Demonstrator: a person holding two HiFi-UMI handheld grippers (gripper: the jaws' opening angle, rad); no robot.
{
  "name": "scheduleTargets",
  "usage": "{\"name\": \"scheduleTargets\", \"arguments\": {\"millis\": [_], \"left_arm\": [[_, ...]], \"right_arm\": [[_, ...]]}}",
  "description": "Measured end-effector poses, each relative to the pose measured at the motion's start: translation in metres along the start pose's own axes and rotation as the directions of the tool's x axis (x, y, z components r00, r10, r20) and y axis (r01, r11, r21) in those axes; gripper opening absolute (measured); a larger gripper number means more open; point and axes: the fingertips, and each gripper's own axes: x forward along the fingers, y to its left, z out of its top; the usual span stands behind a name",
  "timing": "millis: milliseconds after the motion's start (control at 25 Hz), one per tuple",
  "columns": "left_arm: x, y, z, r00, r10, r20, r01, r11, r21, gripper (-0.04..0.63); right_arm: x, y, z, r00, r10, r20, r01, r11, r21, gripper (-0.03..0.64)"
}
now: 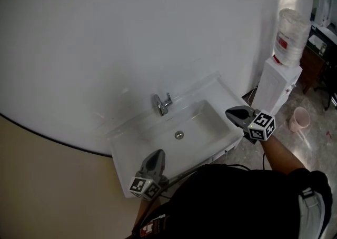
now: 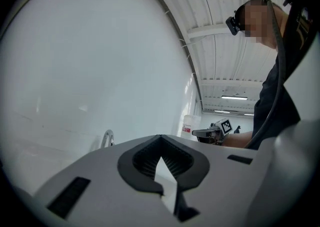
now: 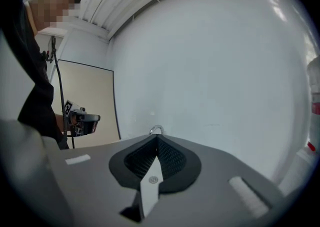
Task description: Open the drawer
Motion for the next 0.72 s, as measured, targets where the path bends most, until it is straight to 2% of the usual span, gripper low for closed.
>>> {"name": "scheduleTargets", "arguments": {"millis": [200, 360, 520, 720], "left_arm": [[0.018, 0.031, -0.004, 0.992, -0.126, -0.031, 0.125, 0.992, -0.03, 0.0], [0.035, 0.039, -0.017, 0.973, -0.222, -0.07, 0.217, 0.974, -0.068, 0.0], [0.054, 0.031, -0.037, 0.933, -0.34, -0.114, 0.331, 0.939, -0.095, 0.0], [0.072, 0.0, -0.066, 0.878, -0.451, -0.159, 0.43, 0.89, -0.15, 0.0]], "right_arm": [[0.005, -0.001, -0.004, 0.992, -0.122, -0.02, 0.123, 0.992, 0.027, -0.005], [-0.004, 0.0, -0.011, 0.973, -0.229, -0.031, 0.231, 0.971, 0.056, -0.005], [-0.026, 0.006, -0.028, 0.941, -0.334, -0.057, 0.338, 0.937, 0.082, -0.005], [-0.07, 0.012, -0.054, 0.888, -0.448, -0.101, 0.458, 0.882, 0.112, -0.005]]}}
